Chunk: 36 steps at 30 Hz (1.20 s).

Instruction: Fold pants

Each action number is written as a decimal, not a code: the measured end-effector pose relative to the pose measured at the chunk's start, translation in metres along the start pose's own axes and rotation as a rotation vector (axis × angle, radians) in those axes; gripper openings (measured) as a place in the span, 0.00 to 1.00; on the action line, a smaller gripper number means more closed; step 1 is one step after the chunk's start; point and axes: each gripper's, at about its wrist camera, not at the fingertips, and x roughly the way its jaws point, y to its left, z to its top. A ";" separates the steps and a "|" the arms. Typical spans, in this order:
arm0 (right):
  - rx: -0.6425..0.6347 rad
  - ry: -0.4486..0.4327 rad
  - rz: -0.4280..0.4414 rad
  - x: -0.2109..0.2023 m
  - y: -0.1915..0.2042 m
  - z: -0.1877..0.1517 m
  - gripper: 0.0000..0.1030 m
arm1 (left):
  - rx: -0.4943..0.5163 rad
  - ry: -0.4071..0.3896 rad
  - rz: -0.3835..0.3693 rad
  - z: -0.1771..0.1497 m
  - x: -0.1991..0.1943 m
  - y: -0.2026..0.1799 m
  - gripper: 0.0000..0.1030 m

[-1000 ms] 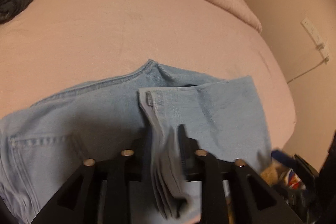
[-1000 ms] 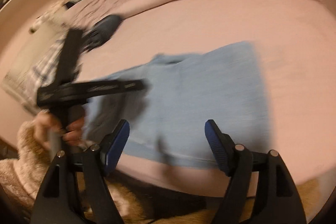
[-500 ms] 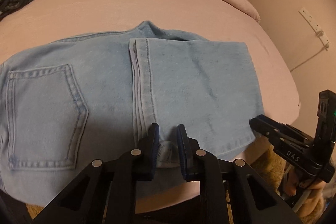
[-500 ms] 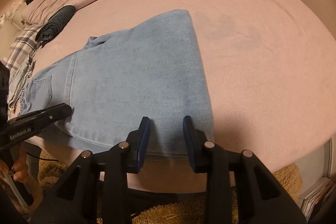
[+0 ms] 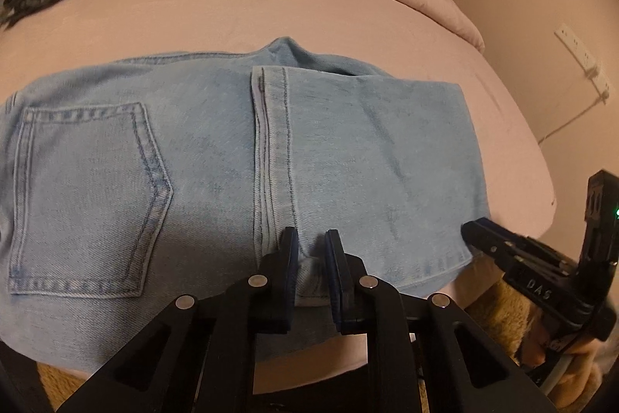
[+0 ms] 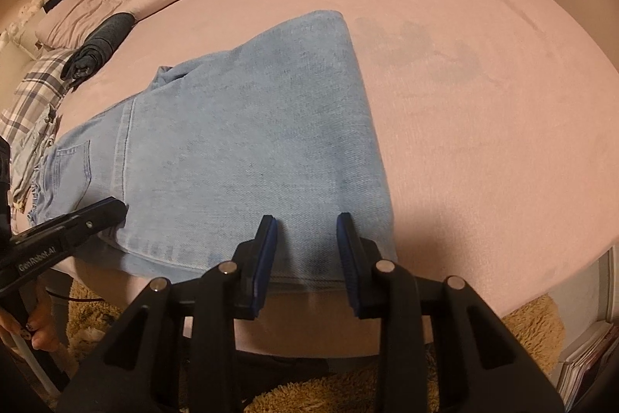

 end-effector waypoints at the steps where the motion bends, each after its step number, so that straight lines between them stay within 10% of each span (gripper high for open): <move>1: -0.001 0.002 -0.004 0.000 0.000 0.000 0.30 | -0.014 0.000 -0.008 0.000 0.000 0.002 0.17; 36: 0.005 0.005 -0.016 -0.008 -0.005 -0.009 0.30 | -0.021 -0.015 0.012 -0.013 -0.015 0.005 0.17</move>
